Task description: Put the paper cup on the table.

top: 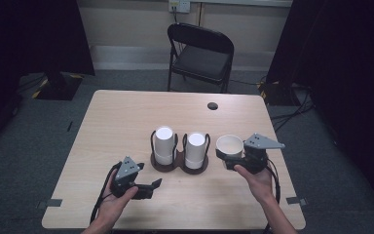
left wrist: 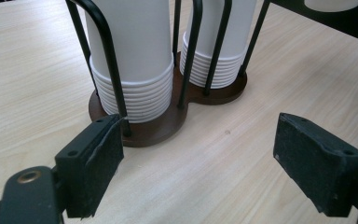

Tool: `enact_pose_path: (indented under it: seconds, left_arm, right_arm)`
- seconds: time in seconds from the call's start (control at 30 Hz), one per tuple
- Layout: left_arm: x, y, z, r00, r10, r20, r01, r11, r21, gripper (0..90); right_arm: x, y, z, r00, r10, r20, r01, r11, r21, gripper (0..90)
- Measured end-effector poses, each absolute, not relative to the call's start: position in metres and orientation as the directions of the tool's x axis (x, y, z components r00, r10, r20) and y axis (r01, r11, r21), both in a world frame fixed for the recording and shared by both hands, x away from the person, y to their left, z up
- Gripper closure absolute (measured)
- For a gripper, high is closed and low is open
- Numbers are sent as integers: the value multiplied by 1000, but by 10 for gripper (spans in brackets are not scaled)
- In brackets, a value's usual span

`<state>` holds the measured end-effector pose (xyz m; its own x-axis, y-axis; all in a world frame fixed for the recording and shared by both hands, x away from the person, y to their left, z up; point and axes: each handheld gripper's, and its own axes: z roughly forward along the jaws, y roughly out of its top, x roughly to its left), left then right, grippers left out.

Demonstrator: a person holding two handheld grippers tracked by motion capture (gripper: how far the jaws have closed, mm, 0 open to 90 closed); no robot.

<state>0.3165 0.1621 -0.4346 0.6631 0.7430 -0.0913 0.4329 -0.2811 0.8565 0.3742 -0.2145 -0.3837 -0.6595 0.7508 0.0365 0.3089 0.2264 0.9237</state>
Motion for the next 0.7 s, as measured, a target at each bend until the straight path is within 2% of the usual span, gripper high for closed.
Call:
enact_pose_path:
  seconds: [0.4,0.7]
  left_arm:
    - [319,159,-437,673,731,-112,439,-273,856,158]
    - [317,163,-437,649,752,-115,444,-252,860,158]
  right_arm:
    - [416,-224,-384,-565,823,58,339,168,926,264]
    - [446,-229,-399,-509,854,103,384,119,915,262]
